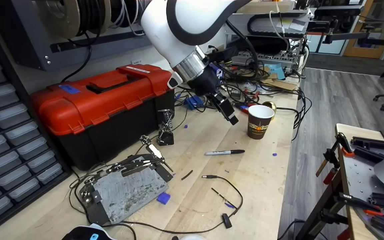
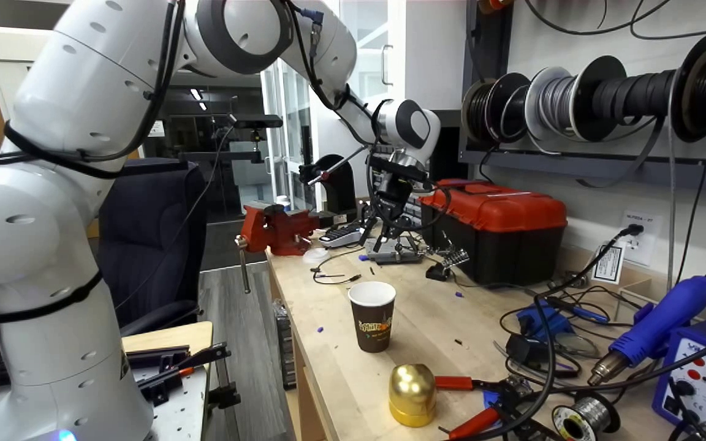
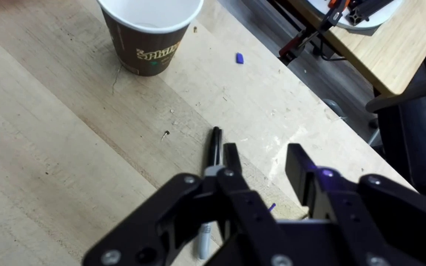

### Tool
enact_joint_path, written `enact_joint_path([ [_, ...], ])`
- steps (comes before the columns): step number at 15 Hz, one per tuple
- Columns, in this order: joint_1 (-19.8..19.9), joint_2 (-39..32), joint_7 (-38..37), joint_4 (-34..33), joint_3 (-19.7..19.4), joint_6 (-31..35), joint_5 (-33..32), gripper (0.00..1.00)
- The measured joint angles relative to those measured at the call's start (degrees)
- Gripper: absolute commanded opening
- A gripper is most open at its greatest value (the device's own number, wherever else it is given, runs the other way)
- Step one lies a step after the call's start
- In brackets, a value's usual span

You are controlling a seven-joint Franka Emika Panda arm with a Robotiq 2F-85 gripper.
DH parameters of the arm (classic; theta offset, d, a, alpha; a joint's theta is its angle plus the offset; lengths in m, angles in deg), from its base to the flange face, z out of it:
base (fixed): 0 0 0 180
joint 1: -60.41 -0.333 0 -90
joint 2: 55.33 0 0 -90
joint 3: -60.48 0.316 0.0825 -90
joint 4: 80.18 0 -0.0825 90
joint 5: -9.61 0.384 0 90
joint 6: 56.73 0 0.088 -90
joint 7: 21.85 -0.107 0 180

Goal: Take a marker out of the cup and put it on the table

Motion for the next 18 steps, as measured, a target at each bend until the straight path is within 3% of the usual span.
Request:
enact_joint_path([
  [4, 0.25, 0.22, -0.17, 0.52, -0.12, 1.64, -0.03, 0.92],
  [6, 0.54, 1.14, -1.09, 2.28, -0.38, 4.86, -0.04, 1.00],
  [7, 0.65, 2.00, -1.72, 3.73, -0.66, 6.79, -0.05, 0.87],
  [9, 0.97, 4.35, -2.66, 7.17, -1.17, 10.22, -0.10, 1.00],
  [18, 1.13, 6.54, -3.18, 10.08, -1.40, 11.44, -0.10, 1.00],
])
